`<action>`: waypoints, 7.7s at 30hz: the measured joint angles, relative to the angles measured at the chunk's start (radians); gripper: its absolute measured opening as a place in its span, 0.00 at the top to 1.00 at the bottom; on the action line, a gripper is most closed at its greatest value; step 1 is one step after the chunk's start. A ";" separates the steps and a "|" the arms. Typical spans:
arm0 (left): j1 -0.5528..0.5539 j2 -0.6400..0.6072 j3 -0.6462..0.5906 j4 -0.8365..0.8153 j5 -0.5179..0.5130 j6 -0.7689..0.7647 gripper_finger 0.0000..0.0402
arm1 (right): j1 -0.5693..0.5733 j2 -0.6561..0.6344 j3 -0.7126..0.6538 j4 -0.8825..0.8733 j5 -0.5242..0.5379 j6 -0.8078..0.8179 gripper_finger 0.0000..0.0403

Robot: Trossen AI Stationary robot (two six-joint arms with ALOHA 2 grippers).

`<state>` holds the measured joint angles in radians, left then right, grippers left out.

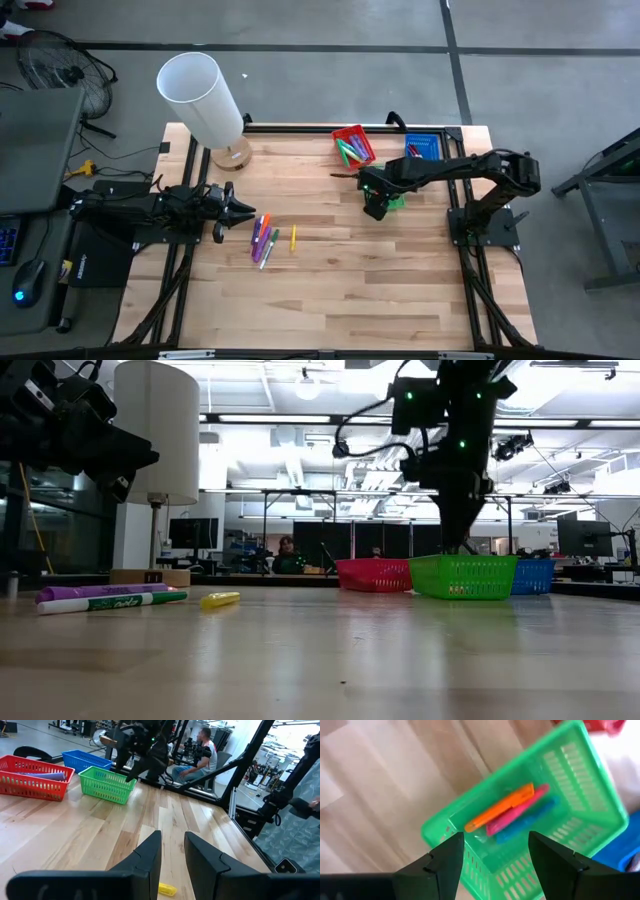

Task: Pick & Place Markers
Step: Put the yellow pen in the green bin

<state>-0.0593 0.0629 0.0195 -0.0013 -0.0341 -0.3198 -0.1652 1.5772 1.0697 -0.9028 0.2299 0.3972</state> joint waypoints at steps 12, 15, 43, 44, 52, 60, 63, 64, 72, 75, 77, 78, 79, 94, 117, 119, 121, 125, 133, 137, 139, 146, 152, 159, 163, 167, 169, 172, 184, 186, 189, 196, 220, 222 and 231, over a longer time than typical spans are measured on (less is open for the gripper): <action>0.000 0.000 0.000 0.000 0.000 0.000 0.79 | 0.077 0.135 0.201 0.010 -0.008 -0.425 0.48; 0.000 0.000 0.000 0.000 0.000 0.000 0.79 | 0.086 0.209 0.297 0.013 -0.046 -0.580 0.48; 0.000 0.000 0.000 0.000 0.000 0.000 0.79 | 0.107 0.769 0.957 0.075 -0.287 -1.463 0.48; 0.000 0.000 0.000 0.000 0.000 0.000 0.79 | 0.113 0.775 0.960 0.081 -0.289 -1.481 0.48; 0.000 0.000 0.000 0.000 0.000 0.000 0.79 | 0.161 0.795 0.961 0.121 -0.319 -1.600 0.48; 0.000 0.000 0.000 0.000 0.000 0.000 0.79 | 0.188 0.842 1.031 0.087 -0.369 -1.706 0.48; 0.000 0.000 0.000 0.000 0.000 0.000 0.79 | 0.193 0.882 1.084 0.049 -0.370 -1.745 0.48; 0.000 0.000 0.000 0.000 -0.001 0.000 0.79 | 0.194 0.894 1.102 0.036 -0.370 -1.752 0.48; 0.000 0.000 0.000 0.000 -0.001 0.000 0.79 | 0.193 0.970 1.193 -0.027 -0.371 -1.768 0.48; 0.000 0.000 0.000 0.000 0.000 0.000 0.79 | 0.193 0.972 1.194 -0.058 -0.376 -1.748 0.48; 0.000 0.000 0.000 0.000 0.000 0.000 0.79 | 0.191 0.972 1.194 -0.085 -0.379 -1.721 0.48; 0.000 0.000 0.000 0.000 0.000 0.000 0.79 | 0.192 0.972 1.194 -0.096 -0.381 -1.705 0.48; 0.000 0.000 0.000 0.000 0.000 0.000 0.79 | 0.192 0.972 1.194 -0.105 -0.386 -1.685 0.49; 0.000 0.000 0.000 0.000 0.000 0.000 0.79 | 0.201 0.975 1.174 -0.172 -0.439 -1.374 0.51; 0.000 0.000 0.000 0.000 0.000 0.000 0.79 | 0.231 0.978 1.172 -0.219 -0.395 -1.264 0.78; 0.000 0.000 0.000 0.000 0.000 0.000 0.79 | 0.231 0.978 1.172 -0.222 -0.395 -1.264 0.81; 0.000 0.000 0.000 0.000 0.000 0.000 0.79 | 0.231 0.978 1.172 -0.222 -0.396 -1.264 0.85; 0.000 0.000 0.000 0.000 0.000 0.000 0.79 | 0.232 0.978 1.172 -0.221 -0.397 -1.252 0.91; 0.000 0.000 0.000 0.000 0.000 0.000 0.79 | 0.234 0.977 1.172 -0.235 -0.370 -1.182 0.93; 0.000 0.000 0.000 0.000 0.000 0.000 0.79 | 0.242 0.963 1.171 -0.275 -0.319 -1.161 0.93; 0.000 0.000 0.000 0.000 0.000 0.000 0.79 | 0.242 0.956 1.169 -0.306 -0.321 -1.141 0.93; 0.000 0.000 0.000 0.000 0.000 0.000 0.79 | 0.242 0.935 1.165 -0.390 -0.286 -0.978 0.93; 0.000 0.000 0.000 0.000 0.000 0.000 0.79 | 0.240 0.904 1.166 -0.454 -0.223 -0.772 0.94; 0.000 0.000 0.000 0.000 0.000 0.000 0.79 | 0.238 0.855 1.169 -0.531 -0.148 -0.513 0.94; 0.000 0.000 0.000 0.000 0.000 0.000 0.79 | 0.238 0.828 1.157 -0.578 -0.091 -0.394 0.94; 0.000 0.000 0.000 0.000 0.000 0.000 0.79 | 0.242 0.737 1.018 -0.514 -0.066 -0.339 0.94; 0.000 0.000 0.000 0.000 0.000 0.000 0.79 | 0.241 0.677 0.904 -0.437 -0.094 -0.317 0.94; 0.000 0.000 0.000 0.000 0.000 0.000 0.79 | 0.241 0.572 0.729 -0.321 -0.106 -0.254 0.94; 0.000 0.000 0.000 0.000 0.000 0.000 0.79 | 0.126 0.130 0.174 -0.063 -0.091 -0.005 0.94; 0.000 0.000 0.000 0.000 0.000 0.000 0.79 | 0.088 0.082 0.119 -0.051 -0.043 0.030 0.94; 0.000 0.000 0.000 0.000 0.000 0.000 0.79 | 0.035 0.026 0.062 -0.049 -0.003 0.074 0.93; 0.000 0.000 0.000 0.000 0.000 0.000 0.79 | -0.068 0.000 0.025 -0.033 0.005 0.126 0.93; 0.000 0.000 0.000 0.000 0.000 0.000 0.79 | -0.160 0.009 -0.118 0.118 0.054 0.107 0.79; 0.000 0.000 0.000 0.000 0.000 0.000 0.79 | -0.158 0.009 -0.118 0.124 0.053 0.098 0.75; 0.000 0.000 0.000 0.000 0.000 0.000 0.79 | -0.133 0.009 -0.118 0.159 0.052 0.074 0.59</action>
<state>-0.0593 0.0628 0.0195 -0.0013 -0.0342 -0.3196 -0.2981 1.5864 0.9516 -0.7436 0.2819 0.4716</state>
